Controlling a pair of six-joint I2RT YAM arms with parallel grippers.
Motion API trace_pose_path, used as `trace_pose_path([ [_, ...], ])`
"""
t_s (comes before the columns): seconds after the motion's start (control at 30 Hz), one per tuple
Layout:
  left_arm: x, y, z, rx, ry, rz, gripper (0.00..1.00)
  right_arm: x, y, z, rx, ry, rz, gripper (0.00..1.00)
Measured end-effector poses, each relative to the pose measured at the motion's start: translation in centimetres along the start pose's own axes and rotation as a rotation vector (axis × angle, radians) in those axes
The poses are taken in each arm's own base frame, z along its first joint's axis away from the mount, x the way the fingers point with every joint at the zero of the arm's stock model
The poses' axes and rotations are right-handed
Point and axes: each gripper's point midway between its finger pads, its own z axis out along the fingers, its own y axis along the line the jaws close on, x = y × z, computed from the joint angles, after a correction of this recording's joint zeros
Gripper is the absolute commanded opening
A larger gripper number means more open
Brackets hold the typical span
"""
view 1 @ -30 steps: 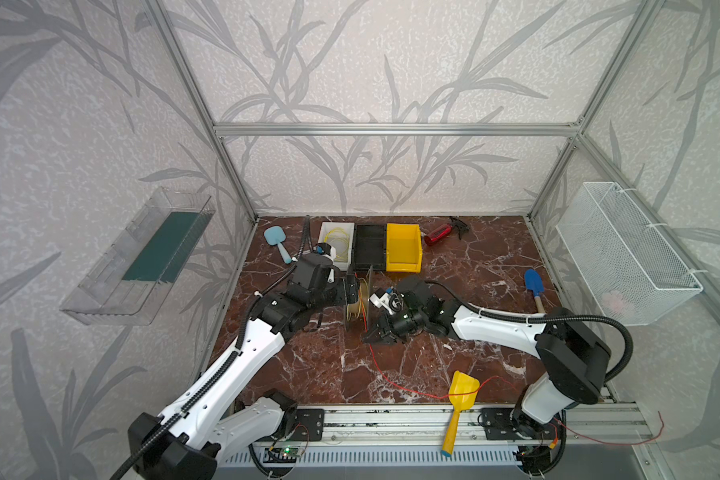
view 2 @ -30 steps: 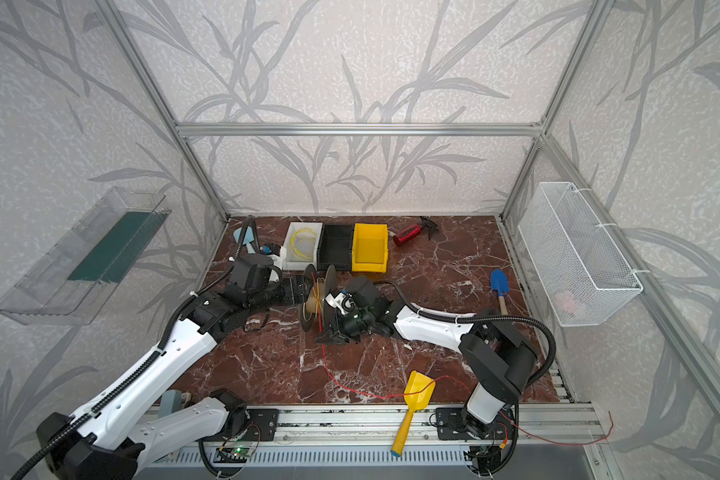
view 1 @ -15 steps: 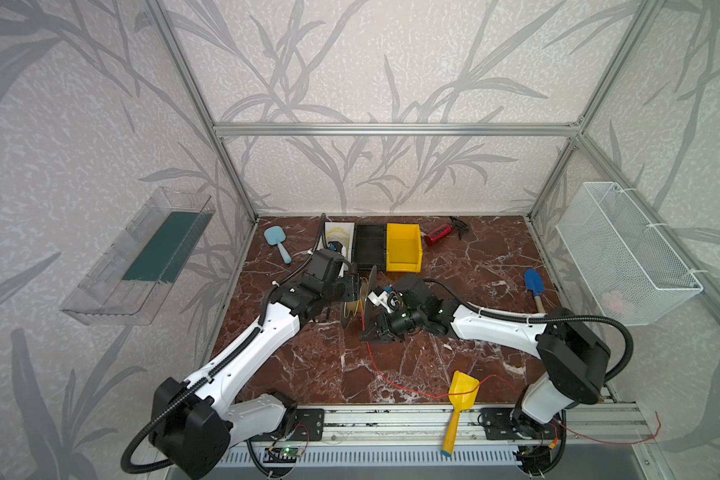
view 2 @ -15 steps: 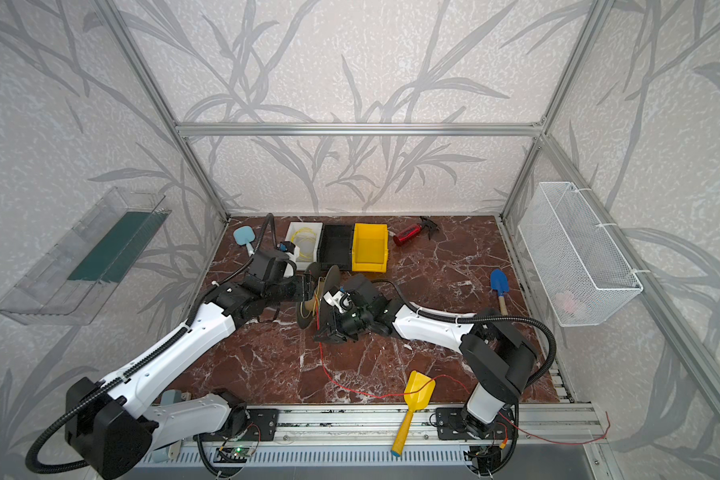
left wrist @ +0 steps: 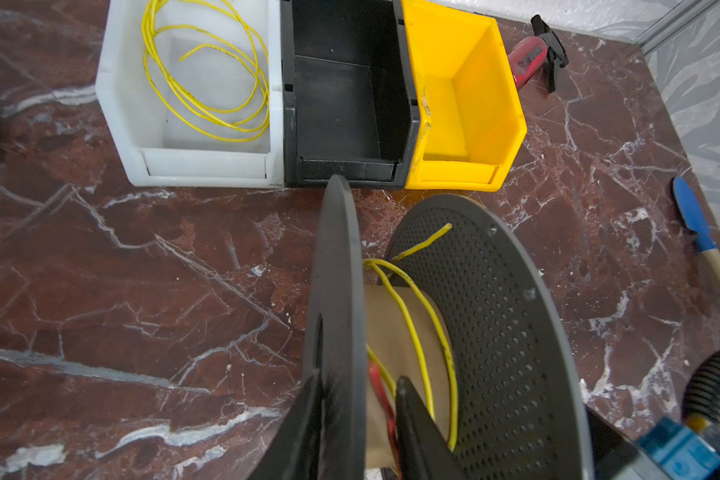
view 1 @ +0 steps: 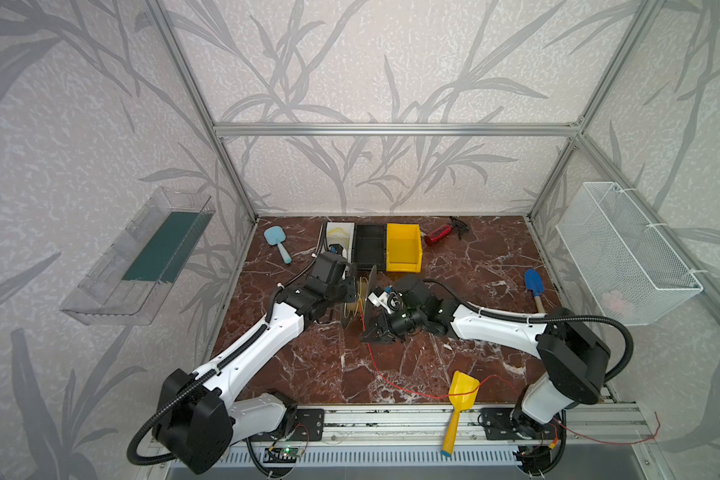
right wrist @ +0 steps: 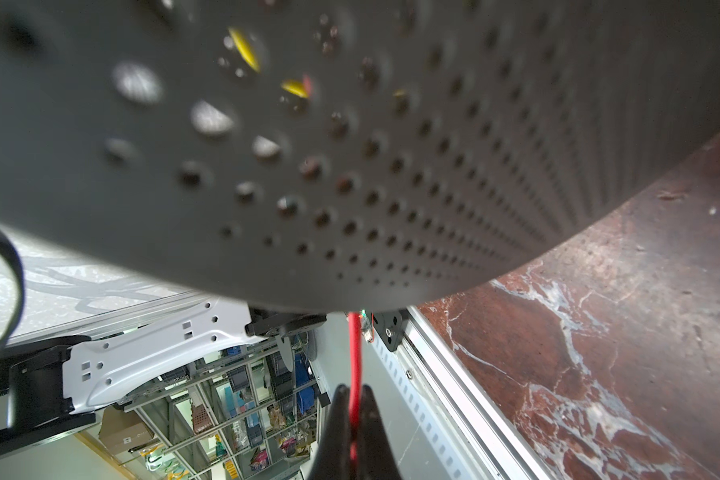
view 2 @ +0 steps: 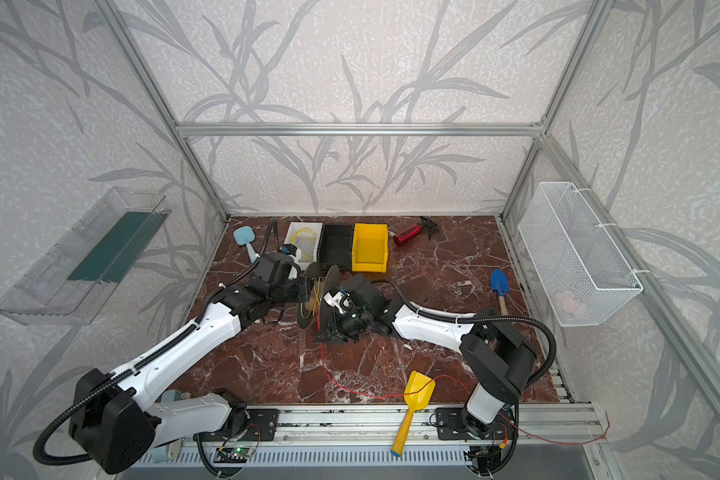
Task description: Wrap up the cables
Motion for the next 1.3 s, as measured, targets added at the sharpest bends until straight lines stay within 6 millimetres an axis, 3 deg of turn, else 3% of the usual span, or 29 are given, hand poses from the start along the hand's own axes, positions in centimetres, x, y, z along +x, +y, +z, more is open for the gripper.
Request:
trace_pose_path([
  [0.13,0.0,0.1,0.1,-0.006,-0.003,-0.002,0.18,-0.2,0.0,0.2,-0.007,-0.001,-0.002,0.0],
  [0.3,0.1,0.5,0.1,-0.025,-0.005,-0.002,0.01,-0.5,-0.1,0.2,-0.01,-0.008,-0.004,0.0],
  [0.4,0.1,0.5,0.2,-0.025,-0.005,-0.001,0.0,-0.5,0.0,0.2,-0.012,-0.008,-0.007,0.02],
  [0.5,0.1,0.5,0.2,-0.025,-0.004,-0.001,0.0,-0.5,0.0,0.2,-0.012,-0.008,-0.006,0.27],
  [0.57,0.1,0.5,0.2,-0.026,-0.005,-0.002,0.0,-0.4,0.0,0.2,-0.013,-0.005,-0.013,0.49],
  [0.67,0.1,0.6,0.1,-0.028,-0.009,-0.006,0.0,-0.1,-0.1,0.2,-0.005,0.01,-0.036,0.63],
  [0.77,0.2,0.8,-0.3,-0.028,-0.015,-0.006,0.0,0.5,0.1,-0.2,0.031,0.046,-0.078,0.67],
  [0.87,0.5,0.8,-1.1,-0.019,-0.019,0.003,0.0,0.9,2.1,-1.7,0.062,0.074,-0.184,0.69],
  [1.03,-0.2,0.3,-2.8,0.007,-0.042,0.032,0.0,1.9,6.3,-6.6,0.051,0.072,-0.366,0.71],
  [1.17,-1.5,-0.3,-4.4,0.025,-0.067,0.057,0.0,2.3,7.3,-9.6,0.109,0.077,-0.445,0.74],
  [1.3,-3.8,-1.3,-7.0,0.054,-0.128,0.088,0.0,3.4,6.9,-10.6,0.142,0.117,-0.481,0.76],
])
